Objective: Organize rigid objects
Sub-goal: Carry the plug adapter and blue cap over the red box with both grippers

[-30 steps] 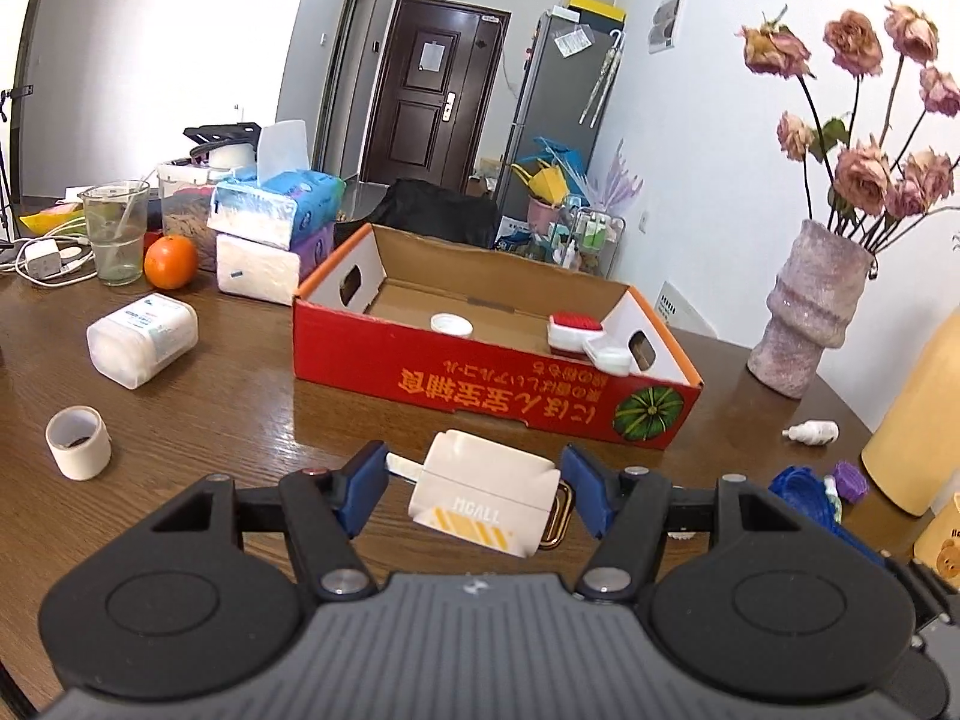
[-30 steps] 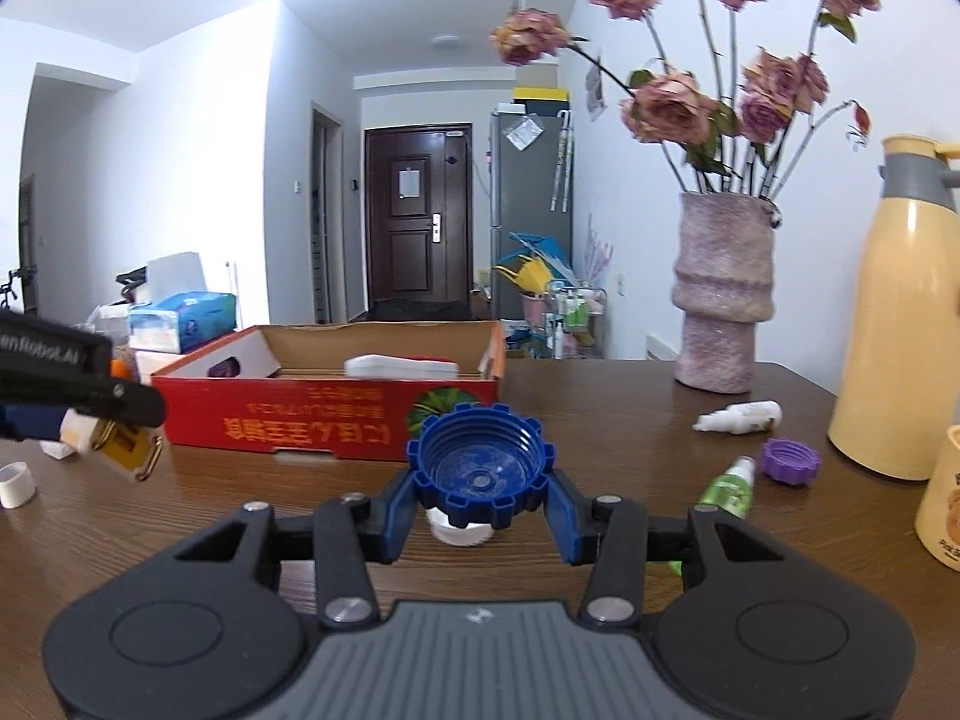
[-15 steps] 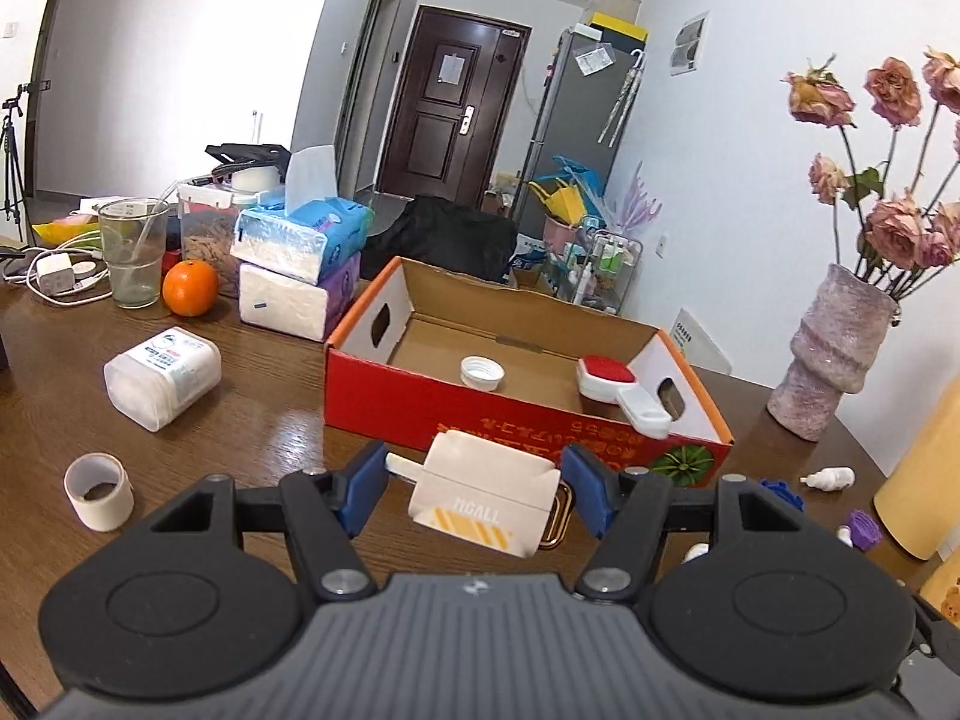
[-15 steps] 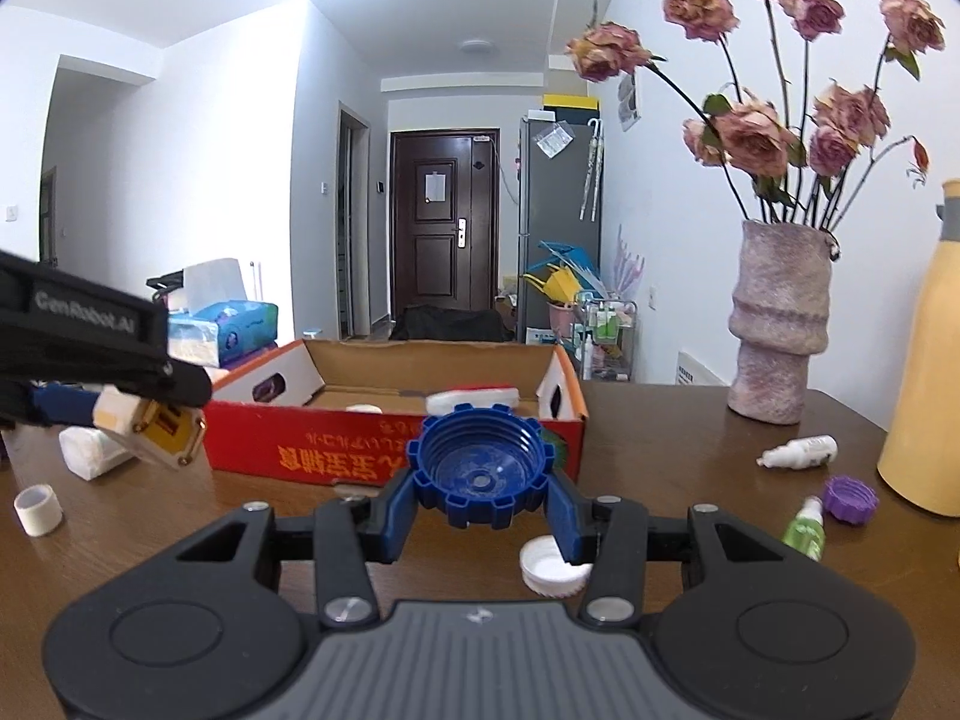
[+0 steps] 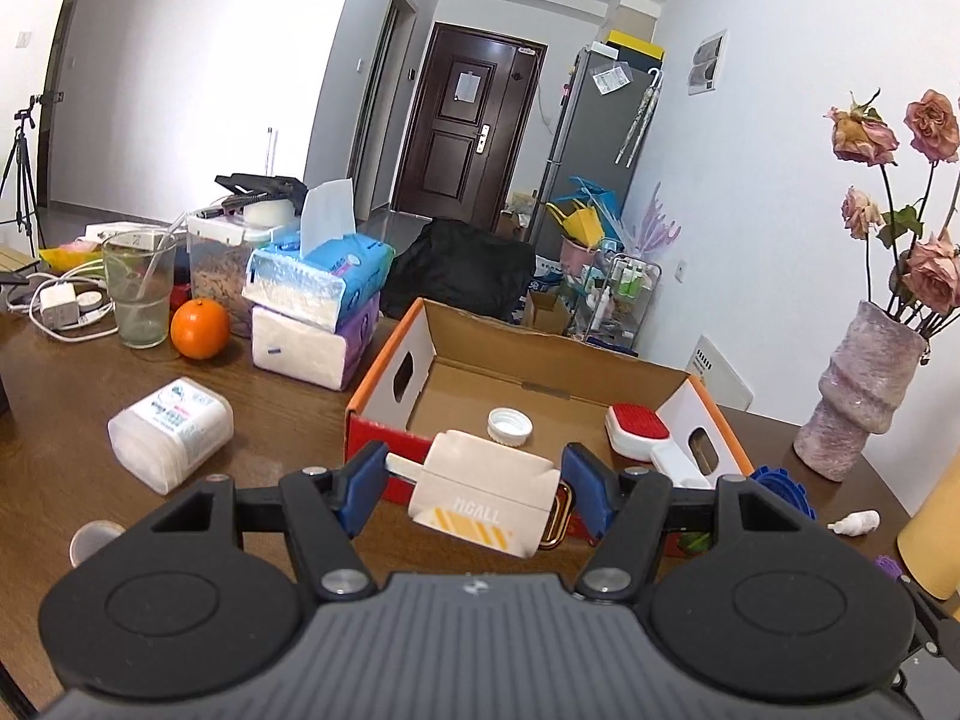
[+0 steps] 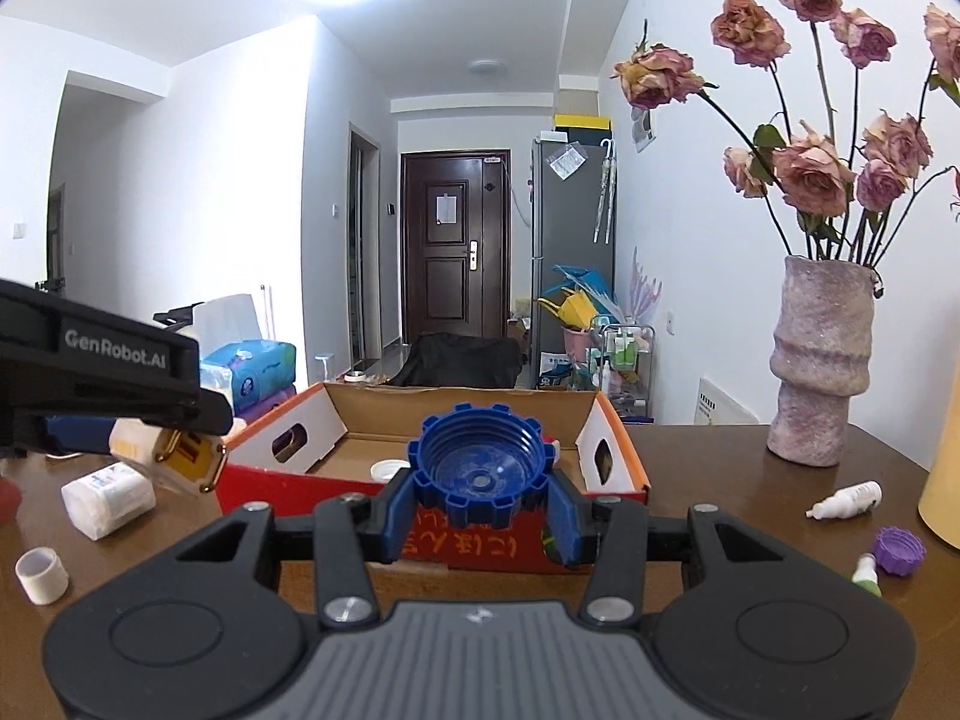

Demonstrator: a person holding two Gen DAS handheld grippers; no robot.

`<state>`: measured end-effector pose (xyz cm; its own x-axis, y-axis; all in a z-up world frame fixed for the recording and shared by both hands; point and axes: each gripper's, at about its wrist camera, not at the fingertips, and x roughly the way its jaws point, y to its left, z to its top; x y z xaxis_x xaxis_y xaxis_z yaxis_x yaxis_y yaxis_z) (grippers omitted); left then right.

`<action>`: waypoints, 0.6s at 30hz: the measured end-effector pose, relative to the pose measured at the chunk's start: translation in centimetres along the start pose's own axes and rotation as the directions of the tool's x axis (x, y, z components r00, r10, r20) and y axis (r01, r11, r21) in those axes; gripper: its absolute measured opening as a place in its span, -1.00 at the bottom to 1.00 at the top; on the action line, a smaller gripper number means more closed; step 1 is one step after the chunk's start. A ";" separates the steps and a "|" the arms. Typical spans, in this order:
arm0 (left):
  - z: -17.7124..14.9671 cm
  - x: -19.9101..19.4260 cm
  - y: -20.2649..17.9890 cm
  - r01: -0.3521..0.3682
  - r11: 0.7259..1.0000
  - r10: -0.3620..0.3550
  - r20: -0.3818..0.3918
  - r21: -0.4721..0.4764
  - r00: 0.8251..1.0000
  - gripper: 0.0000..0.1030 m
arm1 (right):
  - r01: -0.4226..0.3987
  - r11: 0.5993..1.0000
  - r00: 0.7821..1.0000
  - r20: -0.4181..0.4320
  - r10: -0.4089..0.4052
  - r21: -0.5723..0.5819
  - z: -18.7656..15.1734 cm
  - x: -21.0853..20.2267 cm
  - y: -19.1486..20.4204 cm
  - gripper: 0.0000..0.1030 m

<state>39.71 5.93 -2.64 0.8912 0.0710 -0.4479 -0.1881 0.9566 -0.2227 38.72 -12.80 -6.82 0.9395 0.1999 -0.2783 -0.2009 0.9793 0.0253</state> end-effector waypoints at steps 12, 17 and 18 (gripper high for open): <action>2.2 3.2 -0.2 -0.028 0.999 0.026 0.032 0.032 0.999 0.27 | 0.005 0.999 1.000 -0.017 -0.004 0.048 1.9 4.4 -0.8 -0.13; 3.0 4.8 0.3 -0.046 0.999 0.045 0.029 0.025 0.999 0.27 | -0.002 0.998 1.000 -0.008 0.003 0.065 2.9 6.2 -0.8 -0.12; 3.2 5.2 0.3 -0.049 0.998 0.048 0.030 0.026 0.998 0.27 | -0.004 0.998 1.000 -0.008 0.004 0.067 3.1 6.5 -0.7 -0.12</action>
<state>45.58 7.44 -2.28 0.8933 0.1253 -0.4317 -0.2207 0.9589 -0.1782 45.83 -12.08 -5.71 0.9363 0.2038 -0.2859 -0.1852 0.9785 0.0908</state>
